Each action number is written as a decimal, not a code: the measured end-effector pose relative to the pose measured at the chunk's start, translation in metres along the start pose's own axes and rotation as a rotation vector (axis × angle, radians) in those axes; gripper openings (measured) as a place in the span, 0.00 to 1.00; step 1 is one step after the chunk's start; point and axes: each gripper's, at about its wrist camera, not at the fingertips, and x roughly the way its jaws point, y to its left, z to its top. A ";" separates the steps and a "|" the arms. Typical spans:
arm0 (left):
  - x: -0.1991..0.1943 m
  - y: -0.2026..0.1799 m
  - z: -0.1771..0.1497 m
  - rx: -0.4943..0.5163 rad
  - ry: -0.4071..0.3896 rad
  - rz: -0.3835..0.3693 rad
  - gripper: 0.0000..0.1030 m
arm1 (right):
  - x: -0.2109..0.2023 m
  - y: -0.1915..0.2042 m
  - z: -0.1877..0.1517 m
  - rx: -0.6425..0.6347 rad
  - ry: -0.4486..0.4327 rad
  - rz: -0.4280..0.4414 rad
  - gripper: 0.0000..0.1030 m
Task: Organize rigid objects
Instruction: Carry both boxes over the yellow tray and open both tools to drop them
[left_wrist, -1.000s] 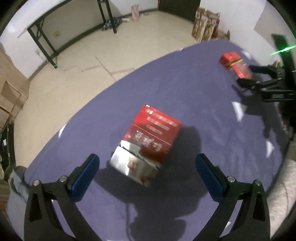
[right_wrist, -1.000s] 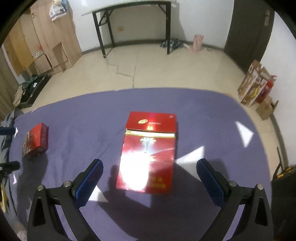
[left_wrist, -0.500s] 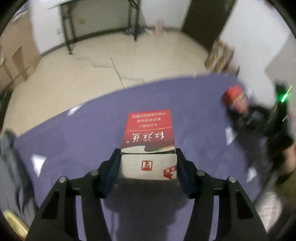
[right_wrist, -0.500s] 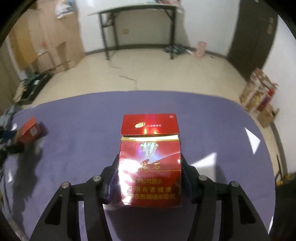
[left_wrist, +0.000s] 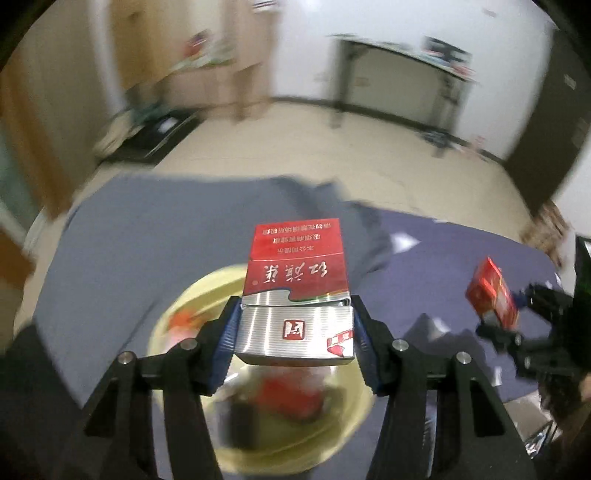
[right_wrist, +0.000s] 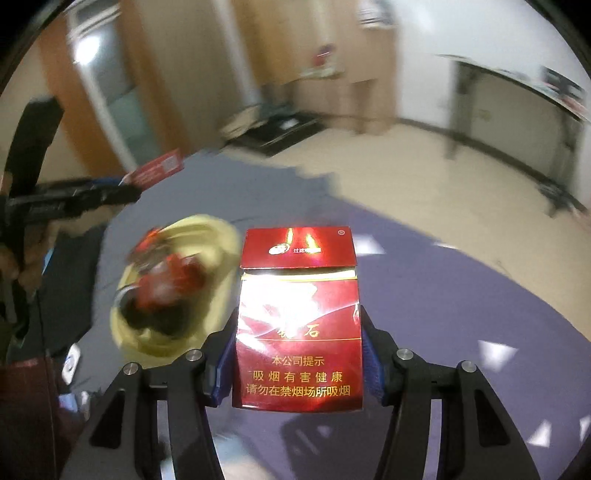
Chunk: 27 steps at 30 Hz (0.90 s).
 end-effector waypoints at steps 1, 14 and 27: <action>0.002 0.016 -0.009 -0.009 0.012 0.038 0.56 | 0.014 0.018 0.005 -0.025 0.021 0.025 0.54; 0.090 0.085 -0.038 -0.130 0.149 0.030 0.57 | 0.156 0.128 0.069 -0.220 0.185 0.078 0.54; 0.098 0.098 -0.043 -0.085 0.129 0.006 0.59 | 0.240 0.171 0.107 -0.233 0.287 0.056 0.55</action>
